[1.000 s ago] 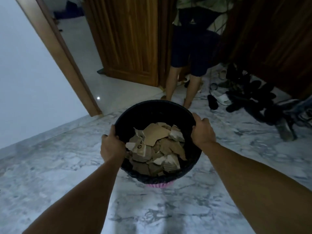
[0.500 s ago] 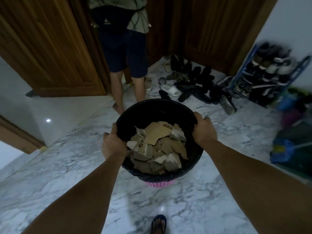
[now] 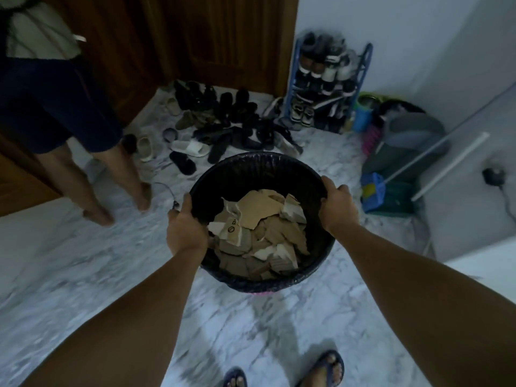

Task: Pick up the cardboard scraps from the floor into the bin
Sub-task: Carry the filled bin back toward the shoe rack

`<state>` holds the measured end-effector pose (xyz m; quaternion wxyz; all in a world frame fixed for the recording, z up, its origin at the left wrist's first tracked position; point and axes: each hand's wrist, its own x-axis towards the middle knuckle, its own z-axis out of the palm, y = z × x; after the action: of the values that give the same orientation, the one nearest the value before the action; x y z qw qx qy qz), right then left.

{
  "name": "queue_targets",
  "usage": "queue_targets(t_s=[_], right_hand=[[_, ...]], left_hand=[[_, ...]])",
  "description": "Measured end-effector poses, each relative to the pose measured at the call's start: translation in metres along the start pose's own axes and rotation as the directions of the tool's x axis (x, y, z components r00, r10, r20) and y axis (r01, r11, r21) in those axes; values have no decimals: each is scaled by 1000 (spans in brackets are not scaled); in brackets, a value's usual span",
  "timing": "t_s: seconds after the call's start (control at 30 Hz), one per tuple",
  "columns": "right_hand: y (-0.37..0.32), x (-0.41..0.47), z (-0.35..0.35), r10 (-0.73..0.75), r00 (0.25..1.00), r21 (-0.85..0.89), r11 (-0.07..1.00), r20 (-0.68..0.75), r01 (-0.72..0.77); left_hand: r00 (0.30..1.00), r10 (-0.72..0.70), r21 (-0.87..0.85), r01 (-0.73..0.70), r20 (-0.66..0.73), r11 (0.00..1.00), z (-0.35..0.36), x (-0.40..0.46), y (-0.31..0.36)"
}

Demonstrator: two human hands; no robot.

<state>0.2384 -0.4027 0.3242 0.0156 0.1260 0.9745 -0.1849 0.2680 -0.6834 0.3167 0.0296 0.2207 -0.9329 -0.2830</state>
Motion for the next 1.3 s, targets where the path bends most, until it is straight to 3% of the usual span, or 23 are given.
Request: queue_targets(t_s=[0.33,0.63,1.0,1.3], right_hand=[[186,72,-57,214,977,100,972,15,-215],[331,129,-93,471,874,145,862,120,-485],[472,217,-101,531,830,93,830,170,-550],[588,283,-43,548,801,101,807,241,-582]], left_hand=[[988,122,-56,-117,97,992,147,-16,167],[973,80,-160,-46,216,986,275,-44,286],[932,113,-142,-67,345,988,411,-24,409],[891,116,-61,-99,440,993,543,-20,442]])
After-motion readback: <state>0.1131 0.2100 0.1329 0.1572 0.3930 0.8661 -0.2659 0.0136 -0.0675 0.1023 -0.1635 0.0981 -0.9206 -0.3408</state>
